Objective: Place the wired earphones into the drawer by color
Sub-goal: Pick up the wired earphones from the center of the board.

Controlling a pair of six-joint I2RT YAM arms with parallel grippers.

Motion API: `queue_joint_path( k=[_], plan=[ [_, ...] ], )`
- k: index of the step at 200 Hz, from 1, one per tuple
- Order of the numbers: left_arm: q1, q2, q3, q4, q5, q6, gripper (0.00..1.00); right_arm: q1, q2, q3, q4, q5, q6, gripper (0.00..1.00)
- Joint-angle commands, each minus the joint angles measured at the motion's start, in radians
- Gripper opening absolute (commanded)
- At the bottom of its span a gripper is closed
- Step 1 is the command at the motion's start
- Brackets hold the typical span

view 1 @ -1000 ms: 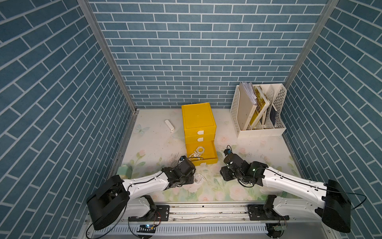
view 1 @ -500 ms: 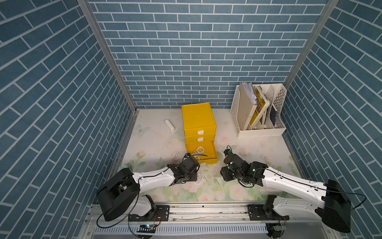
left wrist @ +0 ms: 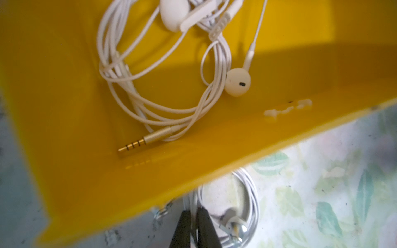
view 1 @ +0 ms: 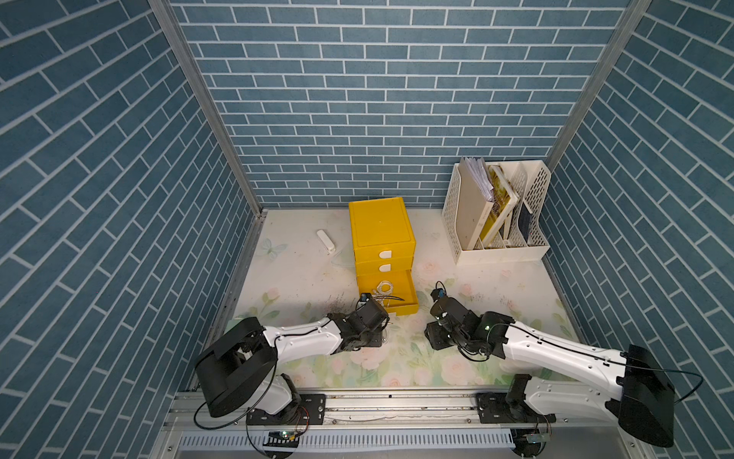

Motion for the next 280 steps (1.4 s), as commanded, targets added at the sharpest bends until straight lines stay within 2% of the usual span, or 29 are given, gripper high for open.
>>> queue_joint_path(
  k=[1,93,145,170,190,230,280],
  plan=[
    [-0.017,0.027,-0.016,-0.122,0.004,0.002,0.07,-0.004,-0.02,-0.003,-0.017,0.023,0.005,0.46],
    [-0.049,-0.144,0.047,-0.194,-0.026,-0.029,0.02,-0.006,-0.018,0.017,0.035,0.014,0.009,0.46],
    [-0.055,-0.258,0.077,-0.235,-0.032,-0.049,0.02,-0.007,-0.149,-0.071,0.312,-0.174,0.025,0.48],
    [-0.055,-0.294,0.096,-0.251,-0.037,-0.054,0.02,-0.007,-0.231,-0.143,0.456,-0.262,0.061,0.57],
    [-0.055,-0.306,0.111,-0.246,-0.025,-0.057,0.02,-0.007,-0.257,-0.204,0.559,-0.332,0.095,0.58],
    [-0.055,-0.311,0.132,-0.25,-0.027,-0.056,0.03,-0.007,-0.241,-0.281,0.692,-0.388,0.153,0.59],
    [-0.059,-0.312,0.159,-0.256,-0.023,-0.051,0.03,0.004,-0.1,-0.26,0.763,-0.429,0.138,0.59]
  ],
)
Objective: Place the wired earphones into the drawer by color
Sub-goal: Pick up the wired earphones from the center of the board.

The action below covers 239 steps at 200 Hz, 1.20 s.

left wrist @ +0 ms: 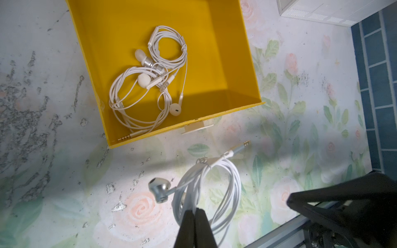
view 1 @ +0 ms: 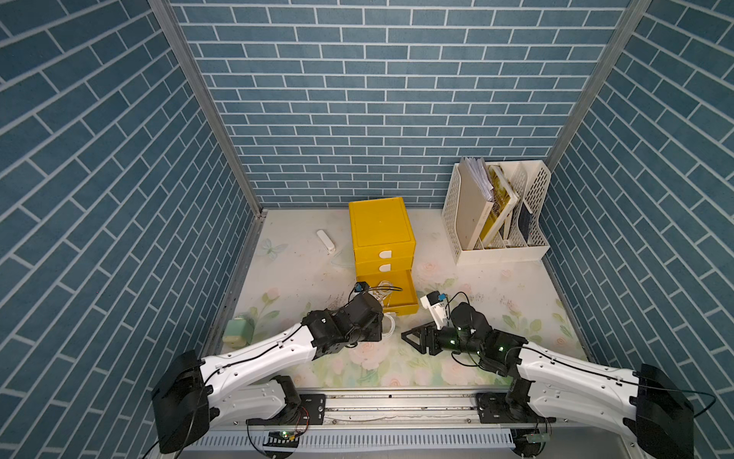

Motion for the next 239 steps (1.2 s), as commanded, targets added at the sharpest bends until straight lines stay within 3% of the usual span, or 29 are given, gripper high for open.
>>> queue_joint_path(
  k=[1,138,166,199,239],
  plan=[
    [-0.008,-0.009,0.027,-0.021,-0.006,0.004,0.03,0.006,0.047,0.015,0.094,-0.04,0.017,0.59],
    [-0.047,-0.023,0.047,-0.005,0.005,-0.003,0.03,0.005,0.231,0.098,0.169,-0.013,-0.011,0.55],
    [-0.049,-0.033,0.048,-0.002,0.009,-0.004,0.03,0.004,0.232,0.11,0.137,0.013,-0.022,0.47],
    [-0.05,-0.049,0.039,-0.005,0.007,-0.006,0.03,0.001,0.224,0.127,0.093,0.029,-0.036,0.28],
    [-0.049,-0.054,0.036,-0.002,0.008,-0.002,0.04,0.001,0.228,0.136,0.074,0.031,-0.041,0.11]
  ],
)
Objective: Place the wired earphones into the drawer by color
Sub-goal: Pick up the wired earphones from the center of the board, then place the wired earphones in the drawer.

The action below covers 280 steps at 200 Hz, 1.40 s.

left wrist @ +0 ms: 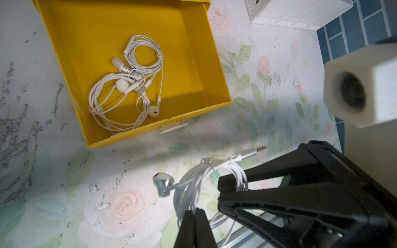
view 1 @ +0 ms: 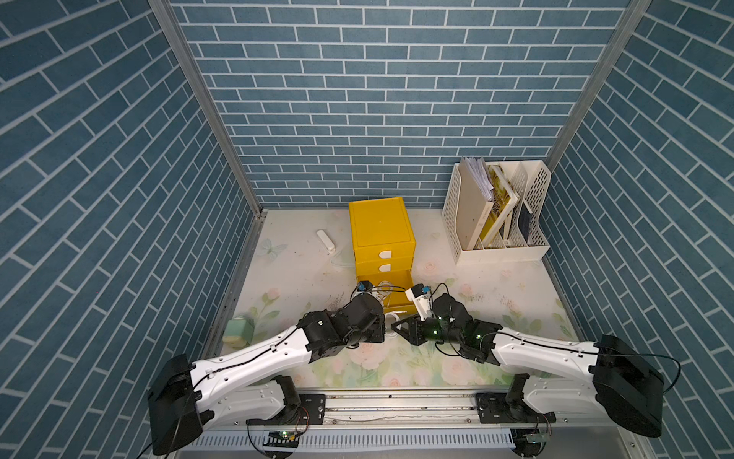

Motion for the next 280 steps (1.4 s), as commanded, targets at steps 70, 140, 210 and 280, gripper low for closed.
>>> queue_joint_path(
  k=[70,140,210,280],
  plan=[
    [-0.006,-0.07,0.043,-0.046,-0.063,-0.005,0.73,-0.024,-0.043,0.05,-0.074,0.065,-0.038,0.04],
    [-0.006,-0.26,0.129,-0.231,-0.222,-0.008,0.81,-0.109,-0.073,0.05,-0.005,0.06,0.028,0.04],
    [-0.005,-0.364,0.072,-0.239,-0.227,-0.048,0.81,-0.179,0.048,0.092,0.06,0.047,0.128,0.02],
    [-0.005,-0.373,0.049,-0.228,-0.231,-0.052,0.81,-0.214,0.162,0.123,0.071,0.065,0.174,0.02]
  ],
)
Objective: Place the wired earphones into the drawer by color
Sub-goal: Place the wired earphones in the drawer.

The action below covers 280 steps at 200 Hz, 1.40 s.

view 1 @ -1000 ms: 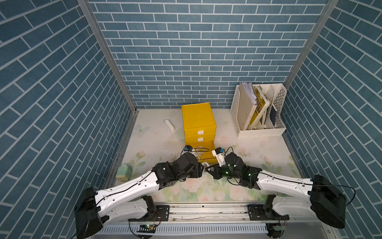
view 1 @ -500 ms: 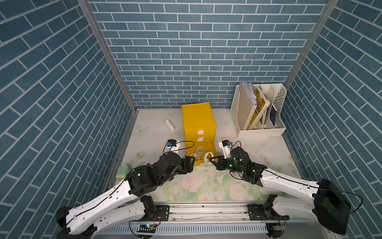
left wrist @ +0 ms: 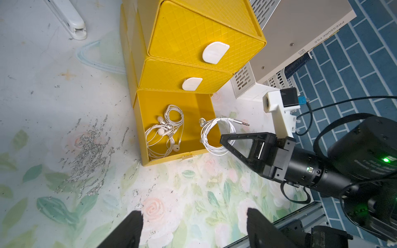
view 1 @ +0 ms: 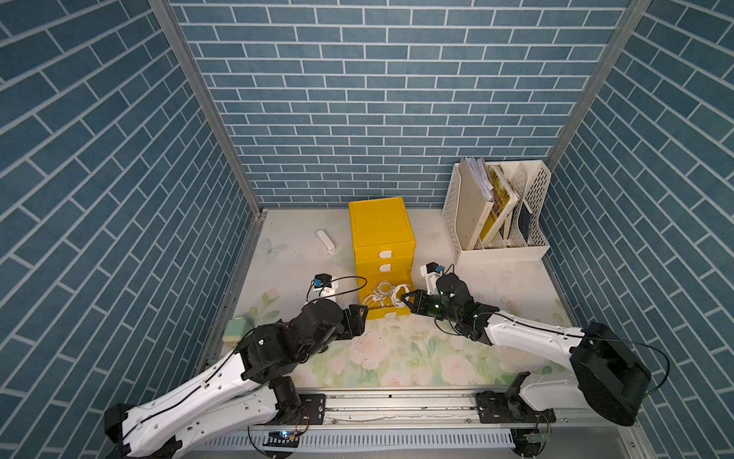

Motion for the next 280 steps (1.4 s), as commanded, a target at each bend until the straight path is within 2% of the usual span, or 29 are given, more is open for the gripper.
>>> queue_joint_path(
  k=[1,96,115,151,179,235,269,280],
  plan=[
    [-0.005,-0.009,-0.008,-0.001,-0.014,-0.004,0.81,-0.013,0.034,0.034,0.028,0.01,0.03,0.02],
    [-0.006,-0.005,-0.032,0.007,-0.021,-0.01,0.81,-0.052,0.173,0.098,0.062,-0.023,0.029,0.07],
    [-0.006,-0.004,-0.034,0.005,-0.02,-0.01,0.81,-0.058,0.194,0.116,0.041,-0.03,0.025,0.12],
    [-0.006,-0.012,-0.036,-0.001,-0.025,-0.01,0.81,-0.057,0.2,0.122,0.032,-0.036,0.016,0.31],
    [-0.006,-0.014,-0.033,-0.003,-0.025,-0.01,0.81,-0.061,0.173,0.126,-0.009,-0.025,-0.006,0.38],
    [-0.005,0.013,-0.012,0.013,-0.032,0.012,0.82,-0.07,0.037,0.118,-0.14,0.037,-0.072,0.39],
    [0.0,0.087,0.072,0.064,-0.048,0.085,0.82,-0.068,-0.074,0.1,-0.182,0.015,-0.102,0.39],
    [0.013,0.13,0.119,0.083,-0.052,0.125,0.86,-0.066,-0.114,0.068,-0.181,0.004,-0.091,0.38]
  ],
)
